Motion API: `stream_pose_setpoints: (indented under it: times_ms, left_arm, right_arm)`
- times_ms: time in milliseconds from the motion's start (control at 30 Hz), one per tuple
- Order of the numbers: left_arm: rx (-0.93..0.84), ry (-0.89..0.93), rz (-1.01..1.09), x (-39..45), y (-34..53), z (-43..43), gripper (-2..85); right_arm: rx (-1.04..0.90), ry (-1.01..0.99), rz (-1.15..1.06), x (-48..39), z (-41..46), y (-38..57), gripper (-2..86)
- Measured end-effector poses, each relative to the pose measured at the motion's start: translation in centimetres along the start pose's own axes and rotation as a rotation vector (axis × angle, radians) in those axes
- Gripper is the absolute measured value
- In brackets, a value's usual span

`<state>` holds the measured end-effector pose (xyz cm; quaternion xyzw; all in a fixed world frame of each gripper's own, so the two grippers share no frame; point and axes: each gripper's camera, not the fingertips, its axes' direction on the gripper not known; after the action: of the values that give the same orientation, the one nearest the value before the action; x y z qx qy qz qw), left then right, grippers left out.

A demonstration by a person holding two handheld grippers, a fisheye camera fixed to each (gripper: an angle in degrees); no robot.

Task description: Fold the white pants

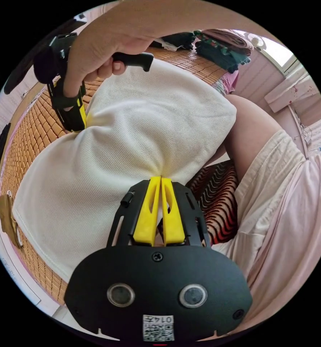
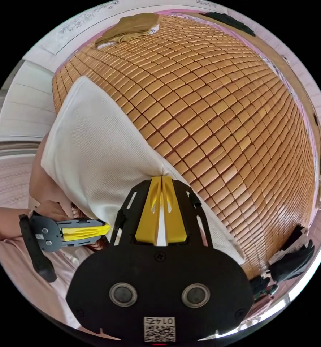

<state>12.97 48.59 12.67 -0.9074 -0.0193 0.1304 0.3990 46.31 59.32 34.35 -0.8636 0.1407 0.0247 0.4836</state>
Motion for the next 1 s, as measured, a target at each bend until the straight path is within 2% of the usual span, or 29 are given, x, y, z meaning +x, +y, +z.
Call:
stream_pose_setpoints:
  times_ms: [67,133,200,267,400,600,733,867,1000]
  left_arm:
    - [0.011,0.02,0.012,-0.3,-0.1,-0.2,-0.4]
    - [0.021,0.048,0.014,-0.7,-0.2,-0.9,0.1]
    - [0.088,0.089,0.012,-0.9,-0.1,-2.8,1.6]
    - [0.156,0.122,-0.006,-1.3,0.0,-4.1,3.6]
    - [0.235,0.189,-0.14,-4.6,-2.7,-6.4,10.7]
    - [0.309,0.185,-0.12,-9.0,-12.5,-8.4,10.7]
    - [0.225,0.202,-0.1,-10.1,-20.2,-7.0,10.4]
    - [0.114,0.209,-0.113,-9.9,-26.5,-3.8,12.3]
    - [-0.095,0.156,-0.08,-9.5,-29.8,0.4,7.2]
  right_arm:
    - [0.112,-0.078,0.042,1.5,-2.4,2.5,-0.3]
    - [0.318,-0.14,0.08,3.3,-6.8,9.4,0.0]
    - [0.381,-0.125,0.162,4.9,-8.7,15.9,0.3]
    - [0.388,-0.123,0.293,6.6,-9.1,22.7,1.2]
    - [0.399,-0.166,0.466,7.7,-6.9,34.6,17.3]
    - [0.27,-0.271,0.538,8.1,-3.6,38.9,20.9]
    - [0.189,-0.386,0.564,9.2,-2.8,38.8,17.5]
    - [0.205,-0.461,0.556,9.4,-3.3,40.1,13.2]
    - [0.262,-0.478,0.55,9.2,-5.4,42.4,9.0]
